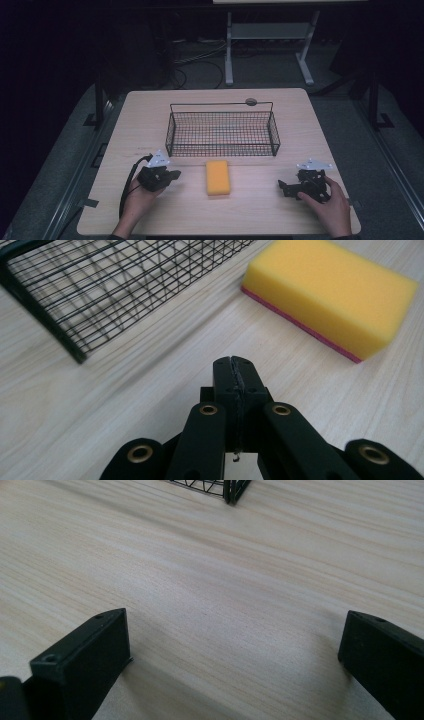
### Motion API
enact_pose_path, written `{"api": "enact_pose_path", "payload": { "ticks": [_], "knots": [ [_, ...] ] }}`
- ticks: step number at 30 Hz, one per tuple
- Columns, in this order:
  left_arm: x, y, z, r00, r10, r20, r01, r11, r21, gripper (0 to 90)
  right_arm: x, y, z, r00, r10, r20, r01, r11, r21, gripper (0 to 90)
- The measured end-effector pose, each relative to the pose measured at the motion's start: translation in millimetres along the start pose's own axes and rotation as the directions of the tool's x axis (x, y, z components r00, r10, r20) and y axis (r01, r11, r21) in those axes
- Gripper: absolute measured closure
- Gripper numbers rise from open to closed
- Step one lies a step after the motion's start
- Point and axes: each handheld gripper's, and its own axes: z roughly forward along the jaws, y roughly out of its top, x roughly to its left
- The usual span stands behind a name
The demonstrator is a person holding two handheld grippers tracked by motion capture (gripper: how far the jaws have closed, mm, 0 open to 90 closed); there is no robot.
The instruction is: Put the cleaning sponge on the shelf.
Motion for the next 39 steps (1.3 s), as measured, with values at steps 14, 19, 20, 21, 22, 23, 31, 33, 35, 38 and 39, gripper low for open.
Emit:
{"api": "enact_pose_path", "payload": {
  "ticks": [14,19,20,21,22,23,31,33,35,38,39],
  "knots": [
    [-1.1,17.3,16.8,0.9996,0.021,0.020,-0.021,0.9998,0.005,89.7,-0.1,0.0,0.0,1.0000,-0.001,0.000,0.001,1.000,0.000,0.0],
    [-2.5,26.5,27.4,0.9991,0.026,0.033,-0.026,0.9996,0.006,89.7,-0.2,0.0,0.0,1.0000,-0.002,-0.001,0.002,1.000,0.000,0.0],
    [-2.5,27.6,28.5,0.9990,0.030,0.033,-0.030,0.9995,0.007,89.7,-0.2,0.0,0.0,1.0000,-0.003,0.000,0.003,1.000,0.000,0.0],
    [-2.9,29.0,30.3,0.9989,0.030,0.036,-0.031,0.9995,0.005,89.7,-0.2,0.0,0.0,1.0000,-0.002,-0.001,0.002,1.000,0.000,0.0],
    [-3.5,30.2,31.8,0.9988,0.032,0.038,-0.032,0.9995,0.005,89.7,-0.2,0.0,0.0,1.0000,-0.003,0.000,0.003,1.000,0.000,0.0],
    [-4.0,31.3,33.4,0.9986,0.036,0.038,-0.037,0.9993,0.006,89.7,-0.2,0.0,0.0,1.0000,-0.003,-0.001,0.003,1.000,0.000,0.0],
    [-7.3,39.1,43.6,0.9976,0.053,0.044,-0.054,0.9985,0.009,89.7,-0.1,0.0,0.0,1.0000,-0.001,-0.001,0.001,1.000,0.000,0.0],
    [-9.0,41.6,47.9,0.9969,0.066,0.042,-0.067,0.9976,0.016,89.7,-0.1,0.0,0.0,1.0000,-0.002,0.000,0.002,1.000,0.000,0.0],
    [-10.3,43.3,51.2,0.9968,0.067,0.043,-0.068,0.9975,0.018,89.7,-0.1,0.0,-0.1,1.0000,-0.002,-0.001,0.002,1.000,0.000,0.0],
    [-11.7,45.6,55.5,0.9966,0.071,0.041,-0.072,0.9972,0.020,89.7,-0.1,0.0,0.0,1.0000,-0.002,0.000,0.002,1.000,0.000,0.0],
    [-12.0,46.1,57.0,0.9966,0.071,0.041,-0.072,0.9972,0.022,89.7,-0.1,0.0,-0.1,1.0000,-0.001,0.000,0.001,1.000,0.000,0.0]
  ]
}}
